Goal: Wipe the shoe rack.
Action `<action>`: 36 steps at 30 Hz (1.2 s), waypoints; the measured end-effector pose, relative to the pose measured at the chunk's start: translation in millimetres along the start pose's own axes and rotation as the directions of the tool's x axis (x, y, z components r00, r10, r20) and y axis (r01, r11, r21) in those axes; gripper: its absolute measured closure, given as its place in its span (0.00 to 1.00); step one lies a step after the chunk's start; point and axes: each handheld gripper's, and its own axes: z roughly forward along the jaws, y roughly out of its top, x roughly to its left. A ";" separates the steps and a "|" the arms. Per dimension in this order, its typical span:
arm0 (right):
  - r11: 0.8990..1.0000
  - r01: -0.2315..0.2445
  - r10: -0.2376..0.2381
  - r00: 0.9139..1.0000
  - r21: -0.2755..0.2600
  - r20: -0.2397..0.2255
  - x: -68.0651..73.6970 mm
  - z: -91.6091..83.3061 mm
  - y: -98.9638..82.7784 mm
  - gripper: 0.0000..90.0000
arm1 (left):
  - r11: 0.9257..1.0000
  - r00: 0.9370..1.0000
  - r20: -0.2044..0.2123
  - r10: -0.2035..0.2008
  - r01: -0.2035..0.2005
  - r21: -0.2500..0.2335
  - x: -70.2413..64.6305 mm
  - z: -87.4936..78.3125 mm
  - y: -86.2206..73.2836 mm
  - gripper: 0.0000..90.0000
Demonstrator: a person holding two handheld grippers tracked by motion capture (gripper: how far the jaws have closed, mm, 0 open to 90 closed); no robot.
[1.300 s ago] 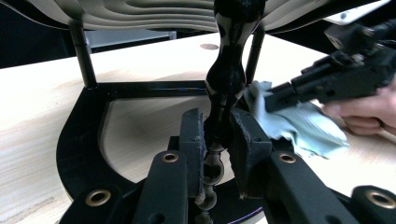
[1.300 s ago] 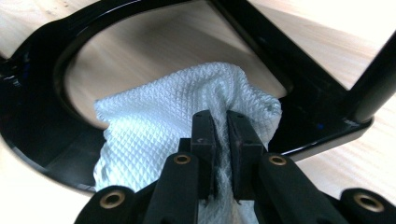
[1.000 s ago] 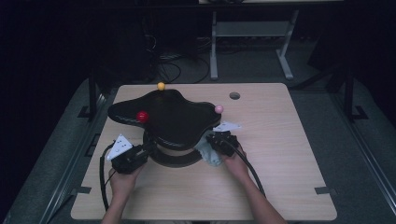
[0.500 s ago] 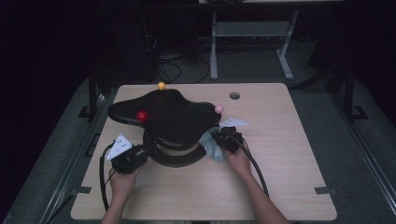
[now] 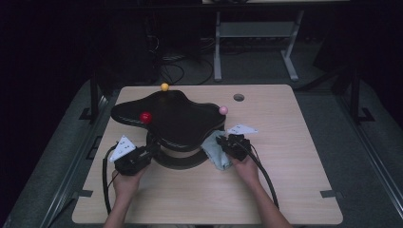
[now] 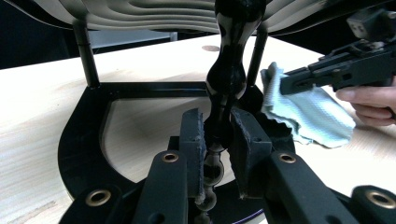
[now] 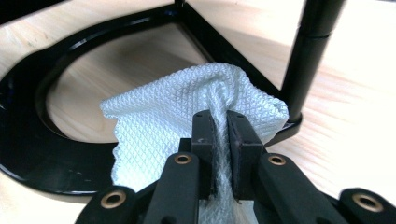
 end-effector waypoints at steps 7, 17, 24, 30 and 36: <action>0.998 -0.020 0.022 0.999 -0.066 0.025 -3.6 -20.0 -1.0 0.91 | 1.000 1.000 0.002 -0.004 0.004 -0.004 1.7 5.1 1.5 0.84; 0.992 -0.010 0.014 0.999 -0.125 0.035 -4.8 -38.2 1.4 0.91 | 1.000 1.000 0.009 -0.013 0.013 -0.001 5.0 8.6 2.9 0.84; 0.986 -0.007 0.013 0.999 -0.164 0.032 -5.9 -44.6 7.6 0.91 | 1.000 1.000 0.006 -0.016 0.016 -0.006 7.1 9.5 2.9 0.84; 0.982 -0.016 0.021 1.000 -0.186 0.023 -7.4 -48.3 9.3 0.91 | 1.000 1.000 0.005 -0.017 0.017 -0.006 7.1 9.5 2.9 0.84; 0.982 0.008 -0.004 1.000 -0.189 0.022 -3.8 -50.6 11.4 0.91 | 1.000 1.000 0.007 -0.015 0.015 -0.006 7.4 9.5 2.8 0.84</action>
